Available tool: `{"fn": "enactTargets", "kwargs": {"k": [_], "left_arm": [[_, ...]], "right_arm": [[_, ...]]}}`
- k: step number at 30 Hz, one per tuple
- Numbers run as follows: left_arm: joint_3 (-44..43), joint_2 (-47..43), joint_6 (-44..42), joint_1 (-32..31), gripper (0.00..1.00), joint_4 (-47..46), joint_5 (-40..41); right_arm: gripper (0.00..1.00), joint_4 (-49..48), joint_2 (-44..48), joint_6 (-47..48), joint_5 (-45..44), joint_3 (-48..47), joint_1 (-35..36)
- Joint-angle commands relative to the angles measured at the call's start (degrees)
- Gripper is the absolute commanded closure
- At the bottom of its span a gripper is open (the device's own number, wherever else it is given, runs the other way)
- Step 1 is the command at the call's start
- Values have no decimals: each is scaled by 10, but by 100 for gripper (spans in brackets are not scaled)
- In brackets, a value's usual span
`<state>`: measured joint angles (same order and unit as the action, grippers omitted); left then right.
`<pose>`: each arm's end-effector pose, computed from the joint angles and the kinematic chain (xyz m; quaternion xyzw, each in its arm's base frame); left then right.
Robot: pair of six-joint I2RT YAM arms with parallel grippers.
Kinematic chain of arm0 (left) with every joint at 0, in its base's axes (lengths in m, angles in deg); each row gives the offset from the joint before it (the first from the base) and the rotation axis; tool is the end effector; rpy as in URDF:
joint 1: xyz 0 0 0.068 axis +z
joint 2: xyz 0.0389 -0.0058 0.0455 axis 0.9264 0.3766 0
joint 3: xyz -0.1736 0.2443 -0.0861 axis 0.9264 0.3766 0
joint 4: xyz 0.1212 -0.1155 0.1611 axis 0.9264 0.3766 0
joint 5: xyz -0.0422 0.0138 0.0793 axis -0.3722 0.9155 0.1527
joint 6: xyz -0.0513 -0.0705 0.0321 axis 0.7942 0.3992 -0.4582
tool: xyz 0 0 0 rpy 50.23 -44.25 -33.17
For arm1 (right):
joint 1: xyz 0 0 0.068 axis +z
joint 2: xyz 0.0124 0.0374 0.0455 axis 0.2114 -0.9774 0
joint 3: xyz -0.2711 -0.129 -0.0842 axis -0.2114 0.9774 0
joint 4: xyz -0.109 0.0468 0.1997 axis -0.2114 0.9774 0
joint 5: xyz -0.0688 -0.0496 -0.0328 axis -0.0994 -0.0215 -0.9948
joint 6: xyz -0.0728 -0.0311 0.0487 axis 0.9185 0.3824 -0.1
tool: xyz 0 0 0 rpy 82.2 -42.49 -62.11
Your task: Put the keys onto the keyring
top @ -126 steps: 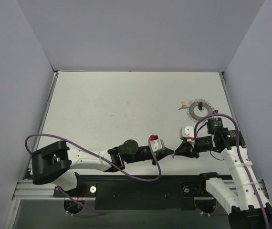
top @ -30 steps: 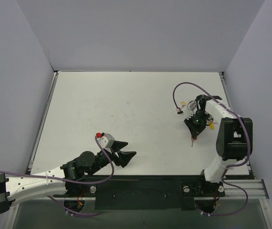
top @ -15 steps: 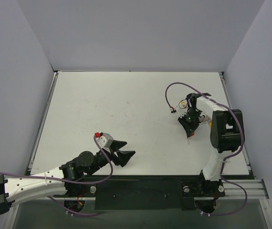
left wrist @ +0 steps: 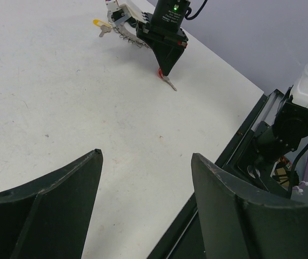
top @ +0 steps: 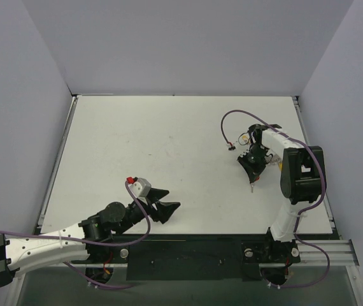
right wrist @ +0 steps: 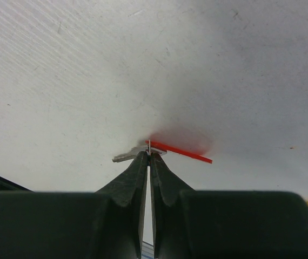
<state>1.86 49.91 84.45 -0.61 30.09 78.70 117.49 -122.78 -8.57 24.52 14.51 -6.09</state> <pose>0.0737 -0.1231 0.2592 0.1811 0.6874 -0.4273 0.5587 0.3351 0.0565 0.1706 -0.3778 0.9141 0.0963 0.1115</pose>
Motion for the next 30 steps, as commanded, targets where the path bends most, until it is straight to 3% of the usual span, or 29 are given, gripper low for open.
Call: {"fn": "enactTargets", "kwargs": {"k": [1,8,17,22,26,30], "left_arm": [[-9,-13,8,3,23,-3,1],[-17,-25,9,4,23,17,1],[-43,-49,-14,4,23,67,6],[-62,-53,-30,5,21,90,12],[-66,-41,-26,8,20,81,8],[-70,-18,-5,13,20,70,-1]], "right_arm": [[97,22,-9,-7,-2,-17,5],[87,29,7,-12,10,-24,3],[85,51,59,-5,32,-46,-25],[83,65,109,46,94,-63,-78],[75,57,132,108,133,-72,-107],[66,42,114,111,142,-102,-123]]}}
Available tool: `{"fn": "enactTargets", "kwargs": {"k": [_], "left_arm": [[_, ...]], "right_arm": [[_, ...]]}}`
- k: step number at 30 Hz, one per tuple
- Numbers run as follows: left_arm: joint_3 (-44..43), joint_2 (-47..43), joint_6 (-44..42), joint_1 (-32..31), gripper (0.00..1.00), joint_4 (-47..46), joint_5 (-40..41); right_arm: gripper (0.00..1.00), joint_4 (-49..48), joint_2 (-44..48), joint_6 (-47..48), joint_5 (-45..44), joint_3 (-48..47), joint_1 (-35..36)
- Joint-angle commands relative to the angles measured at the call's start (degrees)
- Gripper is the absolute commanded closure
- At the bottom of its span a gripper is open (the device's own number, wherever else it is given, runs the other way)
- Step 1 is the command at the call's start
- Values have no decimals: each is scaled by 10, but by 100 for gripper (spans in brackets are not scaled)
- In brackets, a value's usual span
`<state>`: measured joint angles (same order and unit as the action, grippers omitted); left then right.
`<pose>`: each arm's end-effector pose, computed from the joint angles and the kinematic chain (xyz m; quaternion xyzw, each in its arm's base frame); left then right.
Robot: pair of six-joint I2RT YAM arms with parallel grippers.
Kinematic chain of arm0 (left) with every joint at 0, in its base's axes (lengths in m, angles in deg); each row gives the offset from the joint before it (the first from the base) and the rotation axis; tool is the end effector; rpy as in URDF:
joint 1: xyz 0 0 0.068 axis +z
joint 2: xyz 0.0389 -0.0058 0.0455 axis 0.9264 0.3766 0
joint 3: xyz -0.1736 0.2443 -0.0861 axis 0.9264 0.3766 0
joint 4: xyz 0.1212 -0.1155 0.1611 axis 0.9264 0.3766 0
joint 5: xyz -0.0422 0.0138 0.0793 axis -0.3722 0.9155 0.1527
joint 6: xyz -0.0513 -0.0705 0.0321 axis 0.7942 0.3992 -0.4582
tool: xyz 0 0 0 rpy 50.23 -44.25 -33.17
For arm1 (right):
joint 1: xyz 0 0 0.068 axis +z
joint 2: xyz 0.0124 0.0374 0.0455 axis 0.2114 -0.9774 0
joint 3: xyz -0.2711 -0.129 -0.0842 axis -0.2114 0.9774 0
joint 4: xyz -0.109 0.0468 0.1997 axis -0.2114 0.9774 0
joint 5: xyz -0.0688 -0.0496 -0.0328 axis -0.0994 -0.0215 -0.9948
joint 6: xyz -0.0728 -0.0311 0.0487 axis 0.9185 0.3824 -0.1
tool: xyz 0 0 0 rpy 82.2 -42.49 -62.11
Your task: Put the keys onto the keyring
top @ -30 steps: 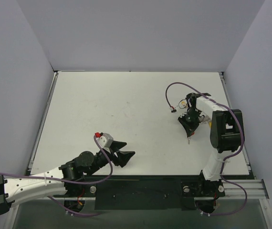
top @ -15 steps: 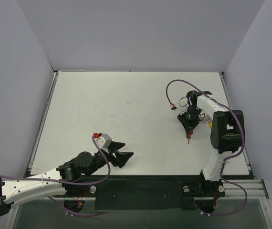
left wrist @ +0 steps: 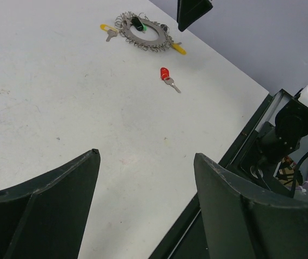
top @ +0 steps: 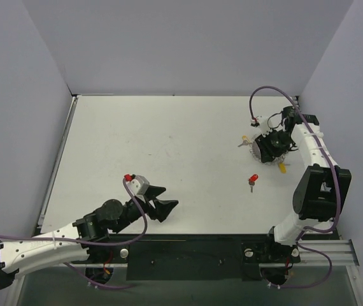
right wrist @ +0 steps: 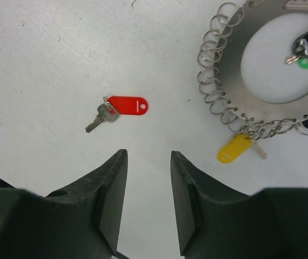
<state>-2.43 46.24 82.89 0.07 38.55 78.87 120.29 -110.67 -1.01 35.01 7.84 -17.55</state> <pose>0.0717 -0.1132 0.2720 0.1869 0.6889 -0.4129 0.5656 0.3321 0.0040 0.2707 -0.3688 0.8801 0.0969 0.2829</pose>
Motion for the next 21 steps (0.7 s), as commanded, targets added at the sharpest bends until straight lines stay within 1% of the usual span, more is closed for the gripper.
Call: {"fn": "enactTargets", "kwargs": {"k": [1,5,7,12,14,18,19,20,21], "left_arm": [[-28,24,20,7,20,-15,-5],[-33,47,53,16,19,-18,-10],[-29,51,63,19,19,-26,-13],[-8,50,87,26,19,-46,-12],[-2,47,94,29,19,-51,-12],[15,45,104,31,19,-66,-10],[22,45,107,32,19,-75,-12],[26,46,108,33,19,-81,-11],[32,48,108,34,19,-91,-11]], "right_arm": [[62,11,-22,33,29,-43,-10],[56,-7,-65,-7,11,-85,-7],[54,-19,-82,-28,0,-98,-5],[55,-42,-109,-99,-41,-104,-2],[56,-59,-110,-133,-59,-89,-8],[58,-105,-90,-171,-114,-30,-11],[58,-126,-82,-192,-130,-10,-13],[60,-135,-81,-209,-142,-3,-13],[63,-146,-82,-236,-159,5,-13]]}}
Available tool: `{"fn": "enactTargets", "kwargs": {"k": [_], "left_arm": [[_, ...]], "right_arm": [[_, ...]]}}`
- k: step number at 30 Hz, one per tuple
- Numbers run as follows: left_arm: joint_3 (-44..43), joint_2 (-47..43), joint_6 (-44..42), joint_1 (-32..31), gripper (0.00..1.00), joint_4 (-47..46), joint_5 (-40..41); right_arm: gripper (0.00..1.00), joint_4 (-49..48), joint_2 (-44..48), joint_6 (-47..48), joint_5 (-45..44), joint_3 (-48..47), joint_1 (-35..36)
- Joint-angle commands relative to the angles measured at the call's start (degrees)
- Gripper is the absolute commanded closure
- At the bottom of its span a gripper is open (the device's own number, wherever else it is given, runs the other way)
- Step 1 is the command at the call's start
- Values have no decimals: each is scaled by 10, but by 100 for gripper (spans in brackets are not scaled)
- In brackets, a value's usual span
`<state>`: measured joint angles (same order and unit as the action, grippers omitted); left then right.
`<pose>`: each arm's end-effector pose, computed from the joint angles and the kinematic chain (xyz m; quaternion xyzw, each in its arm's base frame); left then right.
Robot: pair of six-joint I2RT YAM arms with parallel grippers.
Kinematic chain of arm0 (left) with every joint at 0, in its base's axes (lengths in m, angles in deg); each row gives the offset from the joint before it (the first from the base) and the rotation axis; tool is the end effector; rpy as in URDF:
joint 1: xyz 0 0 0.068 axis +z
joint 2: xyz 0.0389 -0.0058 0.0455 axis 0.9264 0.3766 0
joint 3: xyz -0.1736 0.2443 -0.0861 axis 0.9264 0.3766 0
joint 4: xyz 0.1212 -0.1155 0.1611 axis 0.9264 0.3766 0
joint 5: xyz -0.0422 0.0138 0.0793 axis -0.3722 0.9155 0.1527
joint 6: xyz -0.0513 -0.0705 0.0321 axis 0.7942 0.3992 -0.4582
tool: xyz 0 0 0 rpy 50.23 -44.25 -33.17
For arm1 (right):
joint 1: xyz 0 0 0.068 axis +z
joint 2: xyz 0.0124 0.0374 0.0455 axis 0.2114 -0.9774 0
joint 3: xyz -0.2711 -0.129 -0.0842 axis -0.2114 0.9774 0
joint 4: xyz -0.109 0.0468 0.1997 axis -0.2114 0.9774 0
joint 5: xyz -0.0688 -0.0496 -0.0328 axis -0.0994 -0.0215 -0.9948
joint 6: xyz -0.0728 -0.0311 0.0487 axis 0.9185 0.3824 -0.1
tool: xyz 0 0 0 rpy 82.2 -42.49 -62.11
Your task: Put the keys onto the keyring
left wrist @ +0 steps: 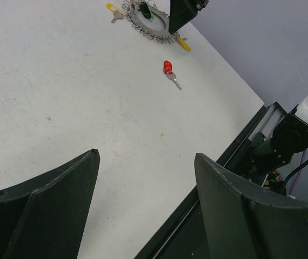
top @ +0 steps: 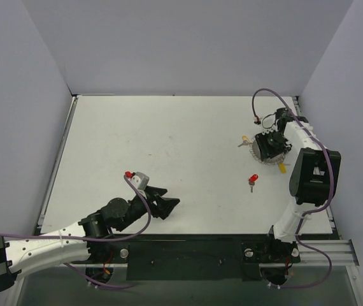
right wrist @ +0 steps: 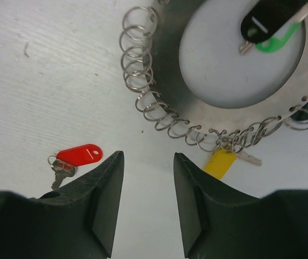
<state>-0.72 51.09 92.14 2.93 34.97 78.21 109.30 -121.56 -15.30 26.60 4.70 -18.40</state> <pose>0.0821 -0.1220 0.2604 0.1249 0.7204 -0.4315 0.5284 0.3935 -0.0191 0.2309 -0.2393 0.9296 0.0521 0.2754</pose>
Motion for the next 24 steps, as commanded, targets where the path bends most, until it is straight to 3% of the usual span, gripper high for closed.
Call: {"fn": "enactTargets", "kwargs": {"k": [1,6,24], "left_arm": [[17,0,18,6,19,-58,-4],[25,5,20,9,19,-71,-6],[54,-8,38,10,19,-94,-7]], "right_arm": [[72,-41,18,-112,-90,38,-5],[75,-59,-1,-177,-131,45,5],[72,-78,-38,-181,-200,37,47]]}}
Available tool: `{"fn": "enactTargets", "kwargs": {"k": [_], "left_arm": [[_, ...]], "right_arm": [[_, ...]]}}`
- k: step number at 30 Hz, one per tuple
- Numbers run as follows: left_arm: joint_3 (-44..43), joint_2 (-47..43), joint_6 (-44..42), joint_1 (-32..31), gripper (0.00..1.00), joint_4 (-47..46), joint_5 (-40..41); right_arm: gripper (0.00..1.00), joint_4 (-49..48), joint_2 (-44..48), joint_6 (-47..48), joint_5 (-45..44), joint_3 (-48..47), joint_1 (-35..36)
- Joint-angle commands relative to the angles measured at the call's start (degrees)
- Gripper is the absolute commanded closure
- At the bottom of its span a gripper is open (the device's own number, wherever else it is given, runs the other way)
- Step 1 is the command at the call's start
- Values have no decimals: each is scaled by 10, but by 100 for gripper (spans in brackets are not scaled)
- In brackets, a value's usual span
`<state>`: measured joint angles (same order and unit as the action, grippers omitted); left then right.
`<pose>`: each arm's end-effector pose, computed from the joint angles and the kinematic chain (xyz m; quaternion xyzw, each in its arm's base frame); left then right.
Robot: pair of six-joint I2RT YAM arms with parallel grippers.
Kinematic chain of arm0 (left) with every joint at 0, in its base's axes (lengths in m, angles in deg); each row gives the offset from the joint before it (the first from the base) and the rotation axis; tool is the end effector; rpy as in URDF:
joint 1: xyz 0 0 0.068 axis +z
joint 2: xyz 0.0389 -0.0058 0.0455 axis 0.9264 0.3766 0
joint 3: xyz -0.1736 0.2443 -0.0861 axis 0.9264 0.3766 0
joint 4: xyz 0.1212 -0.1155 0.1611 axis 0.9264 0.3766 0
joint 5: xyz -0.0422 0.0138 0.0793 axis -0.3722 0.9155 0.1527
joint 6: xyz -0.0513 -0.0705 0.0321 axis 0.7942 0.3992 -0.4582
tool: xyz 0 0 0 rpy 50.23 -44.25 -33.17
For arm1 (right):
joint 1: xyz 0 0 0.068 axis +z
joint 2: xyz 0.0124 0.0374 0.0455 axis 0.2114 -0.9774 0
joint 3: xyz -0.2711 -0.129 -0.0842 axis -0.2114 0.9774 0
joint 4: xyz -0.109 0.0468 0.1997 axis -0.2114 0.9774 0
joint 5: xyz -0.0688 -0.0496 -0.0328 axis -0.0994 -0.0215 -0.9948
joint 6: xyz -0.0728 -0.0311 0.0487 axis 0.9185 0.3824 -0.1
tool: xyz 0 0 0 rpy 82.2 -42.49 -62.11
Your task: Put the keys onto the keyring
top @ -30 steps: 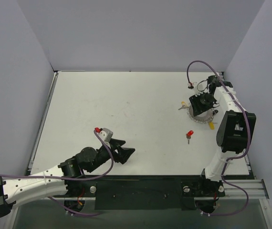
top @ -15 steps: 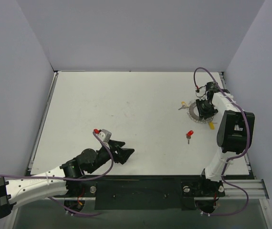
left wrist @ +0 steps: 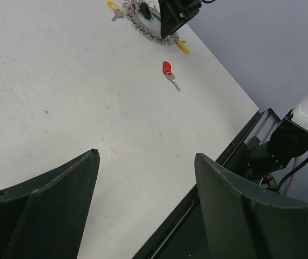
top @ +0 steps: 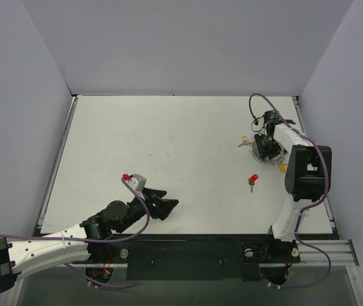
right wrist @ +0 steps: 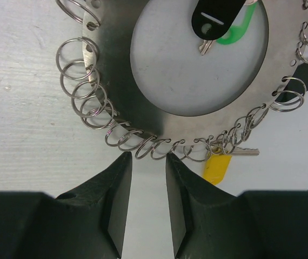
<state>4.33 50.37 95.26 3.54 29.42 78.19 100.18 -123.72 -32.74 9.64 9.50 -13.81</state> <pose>0.0818 -0.1178 0.2438 0.0986 0.7174 -0.4495 0.5230 0.4044 -0.0123 0.2015 -0.0979 0.9592 -0.0406 0.2622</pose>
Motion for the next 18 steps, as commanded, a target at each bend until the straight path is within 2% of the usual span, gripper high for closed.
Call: {"fn": "enactTargets", "kwargs": {"k": [1,18], "left_arm": [[1,2,8,4,19,-38,-8],[1,2,9,4,19,-30,-10]], "right_arm": [[72,14,-18,-4,-32,-12,2],[76,9,-16,15,-73,-13,12]]}}
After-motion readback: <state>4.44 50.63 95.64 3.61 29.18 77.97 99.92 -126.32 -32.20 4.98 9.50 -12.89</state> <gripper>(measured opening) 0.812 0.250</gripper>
